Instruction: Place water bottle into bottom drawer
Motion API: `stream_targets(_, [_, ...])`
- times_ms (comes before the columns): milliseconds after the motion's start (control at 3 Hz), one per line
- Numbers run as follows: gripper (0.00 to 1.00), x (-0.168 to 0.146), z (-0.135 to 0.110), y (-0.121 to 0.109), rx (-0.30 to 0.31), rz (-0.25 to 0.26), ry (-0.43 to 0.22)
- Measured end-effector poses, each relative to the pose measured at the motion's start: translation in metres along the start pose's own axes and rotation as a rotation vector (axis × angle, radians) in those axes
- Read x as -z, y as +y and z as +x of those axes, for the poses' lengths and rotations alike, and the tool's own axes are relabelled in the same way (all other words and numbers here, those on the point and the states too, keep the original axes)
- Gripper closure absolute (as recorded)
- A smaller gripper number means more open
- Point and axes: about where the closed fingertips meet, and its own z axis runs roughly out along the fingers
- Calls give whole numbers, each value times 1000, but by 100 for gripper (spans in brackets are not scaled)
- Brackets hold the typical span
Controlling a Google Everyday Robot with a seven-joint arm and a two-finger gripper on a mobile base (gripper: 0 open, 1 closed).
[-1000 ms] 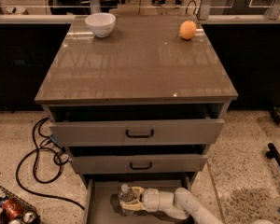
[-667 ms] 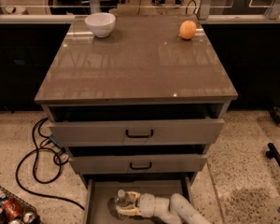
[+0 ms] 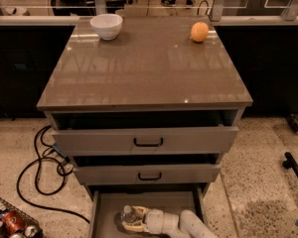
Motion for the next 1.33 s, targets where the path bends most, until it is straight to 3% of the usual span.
stream_targets(667, [100,-2,4,-20,61,-15,67])
stream_targets(1333, [100,-14,27,-32,47,-34,31])
